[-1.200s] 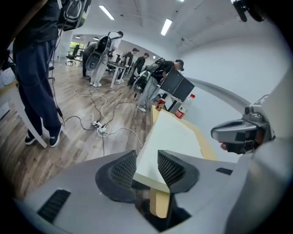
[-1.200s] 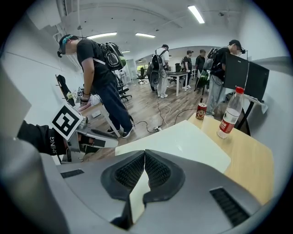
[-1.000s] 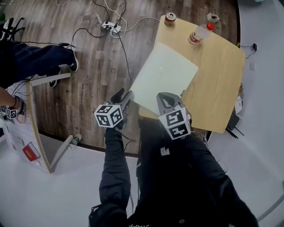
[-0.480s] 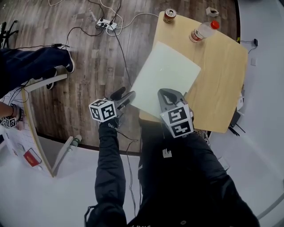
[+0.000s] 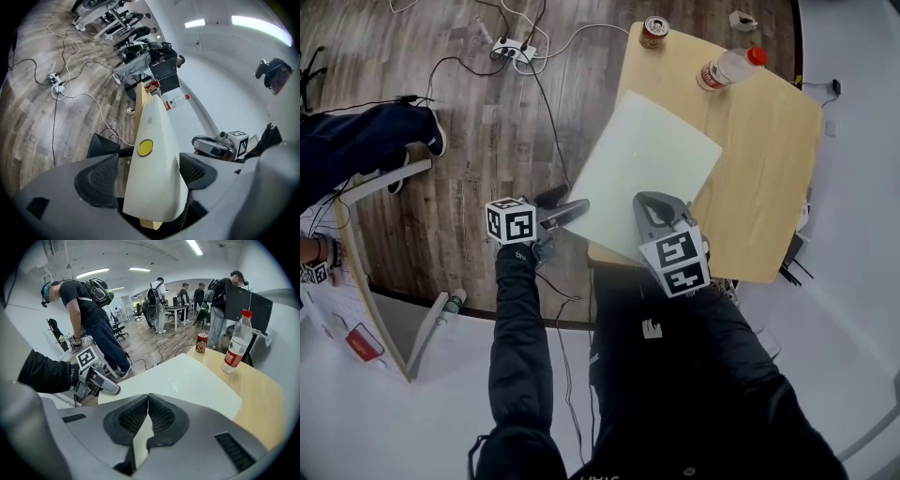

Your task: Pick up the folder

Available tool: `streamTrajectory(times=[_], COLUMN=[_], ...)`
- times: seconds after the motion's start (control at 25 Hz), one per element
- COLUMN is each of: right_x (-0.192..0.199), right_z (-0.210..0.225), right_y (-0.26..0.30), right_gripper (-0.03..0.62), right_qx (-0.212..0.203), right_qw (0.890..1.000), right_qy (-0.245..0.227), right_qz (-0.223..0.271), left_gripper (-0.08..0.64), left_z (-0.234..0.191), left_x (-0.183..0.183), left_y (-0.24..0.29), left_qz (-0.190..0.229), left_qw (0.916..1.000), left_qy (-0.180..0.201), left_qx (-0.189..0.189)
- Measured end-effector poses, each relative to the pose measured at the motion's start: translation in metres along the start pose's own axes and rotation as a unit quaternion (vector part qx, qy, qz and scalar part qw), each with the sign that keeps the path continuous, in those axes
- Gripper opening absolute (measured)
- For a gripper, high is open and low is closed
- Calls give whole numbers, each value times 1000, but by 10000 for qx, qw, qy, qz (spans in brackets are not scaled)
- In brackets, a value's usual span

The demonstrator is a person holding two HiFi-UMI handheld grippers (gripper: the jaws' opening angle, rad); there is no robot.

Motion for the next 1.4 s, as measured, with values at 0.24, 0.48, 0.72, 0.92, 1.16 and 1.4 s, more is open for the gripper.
streamTrajectory(times=[0.24, 0.48, 0.72, 0.92, 1.16, 1.4], right_x=[3, 9, 9, 4, -3, -11], right_z=[13, 21, 25, 27, 25, 23], right_y=[3, 2, -4, -13, -31, -60], right_gripper=[25, 25, 25, 25, 25, 25], right_qx=[49, 95, 101, 125, 147, 179], right_qw=[9999, 9998, 9997, 9997, 9993, 9982], right_qy=[80, 156, 196, 194, 259, 324], right_qz=[-42, -96, -82, 36, 205, 471], left_gripper=[394, 393, 391, 377, 354, 345], left_z=[2, 9, 16, 30, 63, 98], left_x=[6, 13, 21, 16, 0, 1], left_y=[16, 28, 33, 25, 6, -6], left_qz=[-689, -1291, -1456, -1133, -365, 71], left_qw=[9957, 9861, 9845, 9903, 9978, 9988], left_qy=[-45, 98, 154, 248, 307, 433], left_qx=[609, 1039, 969, 771, 465, -228])
Point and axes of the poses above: the fingertips, and each gripper's own axes: y forward along the fingers, z to its right, x out of its underside, the point moved 4 cm from there along -y, backward along the fingers, and after that the axes turned 1 degree about -y, right-handed, at the moved point
